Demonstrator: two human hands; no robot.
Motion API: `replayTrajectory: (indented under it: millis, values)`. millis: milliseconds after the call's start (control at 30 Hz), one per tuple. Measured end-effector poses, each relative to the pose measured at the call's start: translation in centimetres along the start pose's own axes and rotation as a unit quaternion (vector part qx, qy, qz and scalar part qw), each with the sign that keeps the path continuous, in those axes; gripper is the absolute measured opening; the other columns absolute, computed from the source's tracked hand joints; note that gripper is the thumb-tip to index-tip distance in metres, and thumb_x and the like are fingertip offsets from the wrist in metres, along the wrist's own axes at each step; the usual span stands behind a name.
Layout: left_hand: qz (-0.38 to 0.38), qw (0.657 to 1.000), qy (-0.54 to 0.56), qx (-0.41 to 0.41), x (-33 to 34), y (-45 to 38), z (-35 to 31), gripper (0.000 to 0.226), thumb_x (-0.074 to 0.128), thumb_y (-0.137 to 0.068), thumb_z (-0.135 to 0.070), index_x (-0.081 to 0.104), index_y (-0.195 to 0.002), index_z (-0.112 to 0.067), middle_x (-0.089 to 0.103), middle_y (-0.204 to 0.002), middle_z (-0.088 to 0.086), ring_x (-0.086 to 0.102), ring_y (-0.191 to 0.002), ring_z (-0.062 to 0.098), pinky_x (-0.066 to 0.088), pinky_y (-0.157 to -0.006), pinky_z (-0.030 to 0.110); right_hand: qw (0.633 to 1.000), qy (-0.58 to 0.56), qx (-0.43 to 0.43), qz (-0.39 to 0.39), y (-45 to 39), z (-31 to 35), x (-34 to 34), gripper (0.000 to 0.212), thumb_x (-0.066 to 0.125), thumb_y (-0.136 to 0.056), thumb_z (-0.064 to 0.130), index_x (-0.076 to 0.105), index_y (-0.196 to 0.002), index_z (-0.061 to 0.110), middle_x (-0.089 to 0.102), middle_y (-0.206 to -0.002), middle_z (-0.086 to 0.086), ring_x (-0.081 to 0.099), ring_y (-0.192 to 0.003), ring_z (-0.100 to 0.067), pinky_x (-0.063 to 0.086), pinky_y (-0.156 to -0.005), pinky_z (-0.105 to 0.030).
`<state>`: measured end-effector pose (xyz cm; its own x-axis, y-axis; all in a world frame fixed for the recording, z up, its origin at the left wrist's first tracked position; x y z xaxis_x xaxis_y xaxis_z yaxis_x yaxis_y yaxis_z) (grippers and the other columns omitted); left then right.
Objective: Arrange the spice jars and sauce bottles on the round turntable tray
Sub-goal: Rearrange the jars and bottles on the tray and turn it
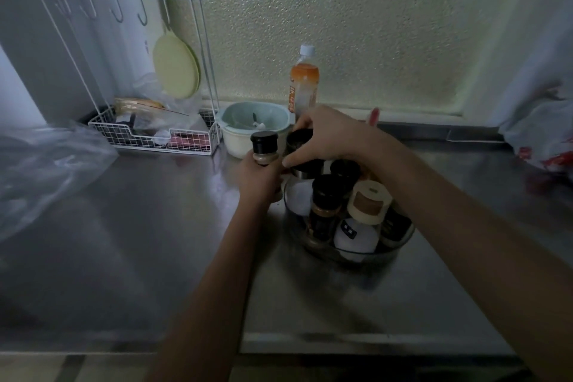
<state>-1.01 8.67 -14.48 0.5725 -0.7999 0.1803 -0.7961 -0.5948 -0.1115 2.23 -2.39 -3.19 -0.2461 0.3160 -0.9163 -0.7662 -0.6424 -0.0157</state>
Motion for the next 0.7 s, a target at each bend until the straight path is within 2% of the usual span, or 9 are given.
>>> replayTrajectory:
  millis: [133, 200, 267, 367, 433, 500, 600, 667, 700]
  values:
    - [0.008, 1.0, -0.002, -0.017, 0.4, 0.0, 0.3, 0.025, 0.065, -0.073, -0.009, 0.047, -0.056, -0.015, 0.05, -0.034, -0.004, 0.041, -0.029, 0.007, 0.032, -0.041, 0.018, 0.999, -0.042, -0.001, -0.023, 0.0, -0.4, -1.1, 0.063, 0.08, -0.066, 0.044, 0.056, -0.12, 0.02, 0.057, -0.106, 0.002, 0.056, -0.096, -0.014, 0.045, -0.078, -0.028]
    - [0.014, 0.999, -0.02, -0.03, 0.4, -0.2, 0.6, 0.03, 0.064, -0.075, -0.004, 0.049, -0.053, -0.016, 0.05, -0.035, -0.004, 0.04, -0.029, 0.007, 0.032, -0.041, 0.018, 0.988, -0.095, -0.019, -0.122, 0.9, -0.5, -4.0, 0.045, 0.072, -0.076, 0.039, 0.06, -0.116, 0.02, 0.061, -0.096, 0.002, 0.06, -0.085, -0.012, 0.048, -0.07, -0.025]
    - [0.028, 0.999, -0.034, -0.029, 0.4, -0.2, 0.8, 0.031, 0.066, -0.074, -0.004, 0.05, -0.051, -0.018, 0.048, -0.036, -0.005, 0.04, -0.031, 0.008, 0.032, -0.041, 0.019, 0.953, -0.176, -0.018, -0.247, 2.8, -1.9, -7.9, 0.024, 0.062, -0.088, 0.029, 0.064, -0.108, 0.016, 0.065, -0.091, -0.002, 0.064, -0.074, -0.012, 0.055, -0.06, -0.027]
    - [0.052, 0.997, -0.054, -0.023, 0.3, -0.1, 0.6, 0.019, 0.066, -0.075, -0.003, 0.055, -0.062, -0.012, 0.051, -0.045, -0.001, 0.042, -0.038, 0.01, 0.033, -0.043, 0.02, 0.898, -0.242, 0.025, -0.367, 5.6, -6.8, -11.7, 0.019, 0.049, -0.093, 0.015, 0.064, -0.104, 0.012, 0.068, -0.094, -0.01, 0.066, -0.073, -0.019, 0.058, -0.064, -0.033]
    - [0.087, 0.993, -0.068, -0.031, 0.3, 0.0, 0.5, 0.015, 0.065, -0.076, -0.001, 0.056, -0.067, -0.01, 0.05, -0.045, -0.003, 0.041, -0.037, 0.009, 0.032, -0.041, 0.018, 0.918, -0.186, 0.085, -0.34, 5.9, -10.3, -11.0, 0.023, 0.047, -0.09, 0.01, 0.063, -0.105, 0.019, 0.068, -0.103, -0.012, 0.062, -0.081, -0.021, 0.055, -0.072, -0.036]
    - [0.127, 0.988, -0.074, -0.049, 0.2, -0.1, 0.7, 0.012, 0.065, -0.075, 0.0, 0.057, -0.07, -0.008, 0.046, -0.04, -0.005, 0.037, -0.034, 0.008, 0.03, -0.039, 0.016, 0.951, -0.145, 0.147, -0.231, 5.5, -13.4, -8.0, 0.031, 0.05, -0.089, 0.01, 0.058, -0.117, 0.024, 0.063, -0.118, -0.012, 0.057, -0.089, -0.021, 0.049, -0.076, -0.035]
    - [0.164, 0.982, -0.073, -0.054, -0.1, 0.2, 0.7, 0.013, 0.065, -0.062, -0.003, 0.063, -0.073, -0.007, 0.047, -0.058, 0.01, 0.038, -0.05, 0.015, 0.031, -0.045, 0.019, 0.969, -0.15, 0.178, -0.086, 5.3, -14.5, -3.2, 0.05, 0.058, -0.088, 0.018, 0.045, -0.136, 0.024, 0.052, -0.134, -0.008, 0.053, -0.105, -0.02, 0.047, -0.079, -0.036]
    - [0.185, 0.978, -0.09, -0.025, -0.1, 0.6, 0.2, 0.017, 0.066, -0.058, -0.003, 0.066, -0.068, -0.016, 0.056, -0.067, 0.011, 0.046, -0.064, 0.019, 0.037, -0.056, 0.026, 0.969, -0.166, 0.161, -0.082, 5.3, -14.2, -1.8, 0.054, 0.065, -0.085, 0.021, 0.045, -0.135, 0.023, 0.051, -0.133, -0.006, 0.053, -0.111, -0.021, 0.049, -0.08, -0.035]
    - [0.197, 0.975, -0.106, -0.006, 0.0, 0.7, 0.0, 0.021, 0.068, -0.057, -0.003, 0.066, -0.07, -0.019, 0.063, -0.068, 0.003, 0.052, -0.068, 0.018, 0.042, -0.06, 0.027, 0.968, -0.176, 0.15, -0.1, 5.3, -14.0, -1.7, 0.052, 0.067, -0.083, 0.021, 0.047, -0.132, 0.022, 0.052, -0.13, -0.005, 0.052, -0.11, -0.02, 0.048, -0.08, -0.033]
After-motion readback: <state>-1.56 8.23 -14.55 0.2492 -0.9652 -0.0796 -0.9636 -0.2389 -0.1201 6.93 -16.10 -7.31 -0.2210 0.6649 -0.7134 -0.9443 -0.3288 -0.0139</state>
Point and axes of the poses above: each hand's wrist, its own y-axis away from the middle knuckle, its own x-axis out of the palm, z = x × y, the point moved 6 cm from there along -y, towards the middle knuckle
